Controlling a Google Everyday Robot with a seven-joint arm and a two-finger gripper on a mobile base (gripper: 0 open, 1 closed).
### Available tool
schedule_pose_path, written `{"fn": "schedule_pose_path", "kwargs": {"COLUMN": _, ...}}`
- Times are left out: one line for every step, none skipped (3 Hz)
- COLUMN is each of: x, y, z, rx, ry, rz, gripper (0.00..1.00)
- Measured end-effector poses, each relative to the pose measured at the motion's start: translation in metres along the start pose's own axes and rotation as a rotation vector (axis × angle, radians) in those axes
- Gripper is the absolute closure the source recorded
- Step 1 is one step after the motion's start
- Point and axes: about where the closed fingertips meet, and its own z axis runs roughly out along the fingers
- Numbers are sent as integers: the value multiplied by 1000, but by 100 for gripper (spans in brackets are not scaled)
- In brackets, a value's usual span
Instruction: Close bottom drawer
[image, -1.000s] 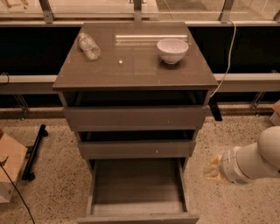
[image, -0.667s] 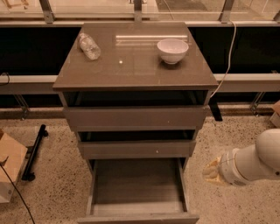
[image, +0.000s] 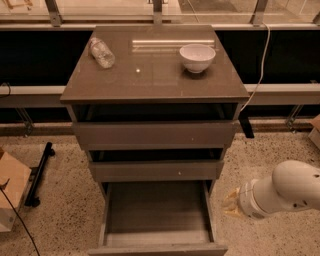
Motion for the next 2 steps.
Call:
{"fn": "schedule_pose_path", "kwargs": {"x": 24, "y": -1, "z": 38, "rx": -37, "ry": -30, "rz": 46, "gripper": 100}}
{"fn": "schedule_pose_path", "kwargs": {"x": 29, "y": 6, "z": 53, "rx": -64, "ry": -37, "rz": 59, "gripper": 100}}
